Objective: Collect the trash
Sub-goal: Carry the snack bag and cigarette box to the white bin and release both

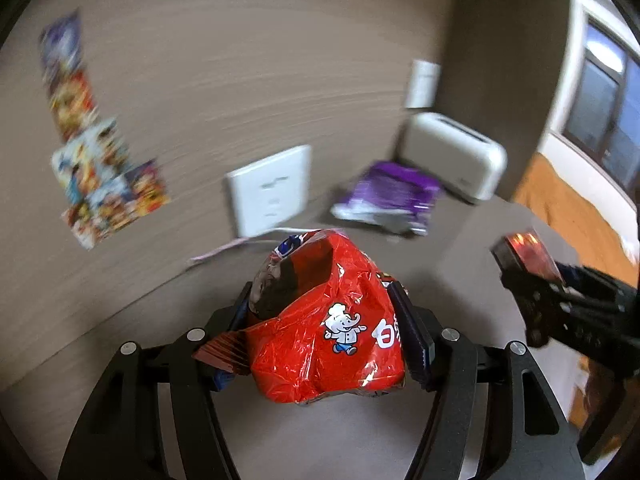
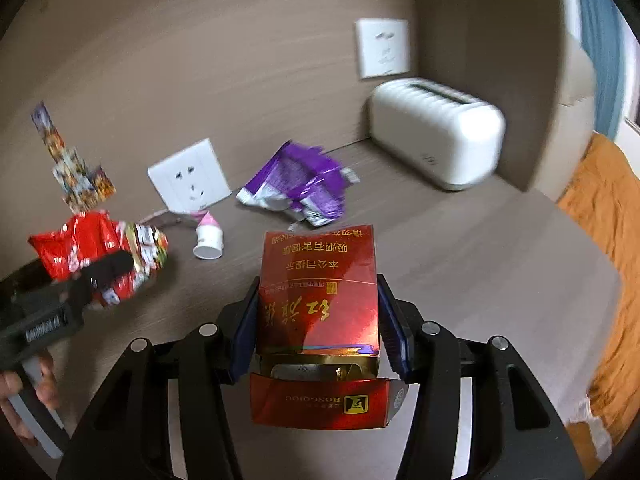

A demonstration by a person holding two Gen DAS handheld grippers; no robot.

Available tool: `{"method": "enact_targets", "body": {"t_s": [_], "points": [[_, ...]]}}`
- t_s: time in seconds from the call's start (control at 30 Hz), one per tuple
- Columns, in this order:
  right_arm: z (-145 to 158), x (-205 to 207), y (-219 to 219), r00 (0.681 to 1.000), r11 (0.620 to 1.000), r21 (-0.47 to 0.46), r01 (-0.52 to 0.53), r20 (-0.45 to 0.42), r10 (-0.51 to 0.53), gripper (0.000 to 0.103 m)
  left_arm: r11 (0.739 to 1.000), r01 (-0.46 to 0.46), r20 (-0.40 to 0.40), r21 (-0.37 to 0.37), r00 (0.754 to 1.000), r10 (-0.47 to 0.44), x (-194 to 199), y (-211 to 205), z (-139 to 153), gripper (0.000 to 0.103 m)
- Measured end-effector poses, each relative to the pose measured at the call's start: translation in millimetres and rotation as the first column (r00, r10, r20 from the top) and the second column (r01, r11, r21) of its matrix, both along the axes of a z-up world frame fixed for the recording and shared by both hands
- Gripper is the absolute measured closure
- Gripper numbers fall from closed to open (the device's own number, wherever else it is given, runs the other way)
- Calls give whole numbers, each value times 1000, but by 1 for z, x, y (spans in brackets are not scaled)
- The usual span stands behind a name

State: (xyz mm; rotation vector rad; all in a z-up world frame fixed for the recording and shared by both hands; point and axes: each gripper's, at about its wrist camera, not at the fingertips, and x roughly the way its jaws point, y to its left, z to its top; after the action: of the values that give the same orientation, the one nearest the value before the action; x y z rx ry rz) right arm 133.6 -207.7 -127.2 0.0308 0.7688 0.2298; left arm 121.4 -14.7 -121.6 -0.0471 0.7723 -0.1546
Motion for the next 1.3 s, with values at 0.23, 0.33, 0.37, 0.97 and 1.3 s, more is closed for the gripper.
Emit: {"method": "enact_targets", "body": {"t_s": [0.23, 0.33, 0.37, 0.97, 1.3], "points": [[22, -51, -62, 993, 993, 37, 116, 22, -117, 49, 981, 191, 7, 25, 981, -192, -28, -82, 13, 39], [24, -73, -91, 983, 983, 43, 180, 26, -181, 49, 961, 278, -5, 14, 961, -278, -38, -114, 14, 39], [24, -83, -104, 977, 977, 45, 208, 25, -210, 49, 953, 304, -6, 14, 953, -304, -41, -124, 15, 39], [-19, -189, -251, 852, 852, 55, 521, -100, -514, 49, 724, 689, -109, 44, 723, -682, -103, -322, -23, 39], [-77, -205, -286, 803, 816, 41, 577, -209, -557, 49, 643, 765, -223, 37, 634, -740, -112, -386, -86, 39]]}}
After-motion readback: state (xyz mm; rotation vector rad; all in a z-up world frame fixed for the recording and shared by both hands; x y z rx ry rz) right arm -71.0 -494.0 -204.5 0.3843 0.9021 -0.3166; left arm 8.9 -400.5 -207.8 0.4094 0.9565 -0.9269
